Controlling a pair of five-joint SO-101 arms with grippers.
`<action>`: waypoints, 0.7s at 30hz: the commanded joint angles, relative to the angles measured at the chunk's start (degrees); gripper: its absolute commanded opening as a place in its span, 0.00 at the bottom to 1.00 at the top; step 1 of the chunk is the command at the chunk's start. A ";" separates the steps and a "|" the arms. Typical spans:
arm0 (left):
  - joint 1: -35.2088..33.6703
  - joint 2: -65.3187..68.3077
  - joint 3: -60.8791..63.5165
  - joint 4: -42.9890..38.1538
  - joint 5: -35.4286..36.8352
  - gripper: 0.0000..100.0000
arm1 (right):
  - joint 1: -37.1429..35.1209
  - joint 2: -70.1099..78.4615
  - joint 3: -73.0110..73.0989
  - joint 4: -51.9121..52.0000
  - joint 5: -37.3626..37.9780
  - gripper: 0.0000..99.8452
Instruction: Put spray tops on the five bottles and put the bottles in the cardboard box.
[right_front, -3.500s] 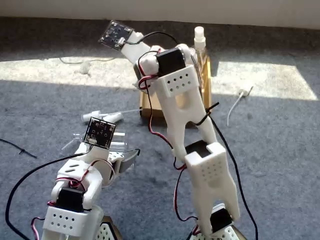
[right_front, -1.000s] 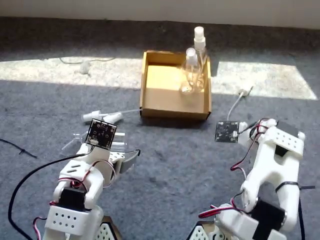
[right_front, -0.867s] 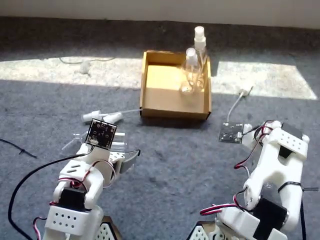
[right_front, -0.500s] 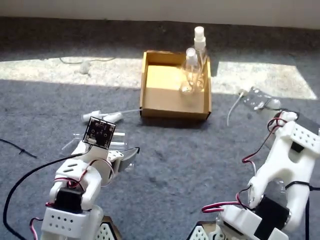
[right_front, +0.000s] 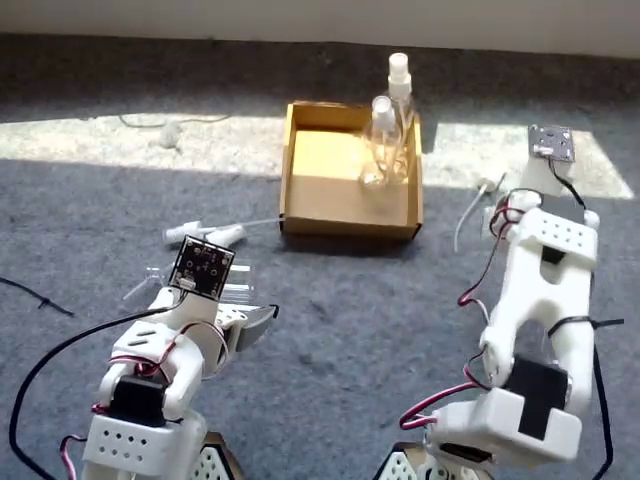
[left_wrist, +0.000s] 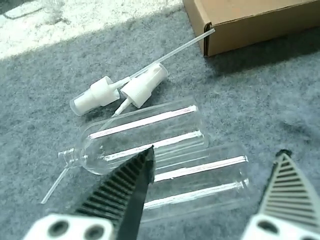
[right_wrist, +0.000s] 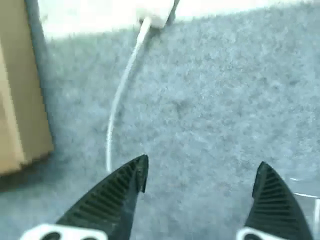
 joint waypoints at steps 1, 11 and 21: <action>0.57 -0.40 0.13 -1.14 -0.35 0.34 | -3.38 6.20 -8.13 -4.26 -15.82 0.28; 0.66 -0.40 0.57 -1.14 -0.53 0.34 | -4.53 31.43 -26.07 -7.25 -21.89 0.28; 0.66 -0.40 0.57 -1.14 -0.53 0.34 | -5.32 36.53 -42.07 4.70 -21.89 0.28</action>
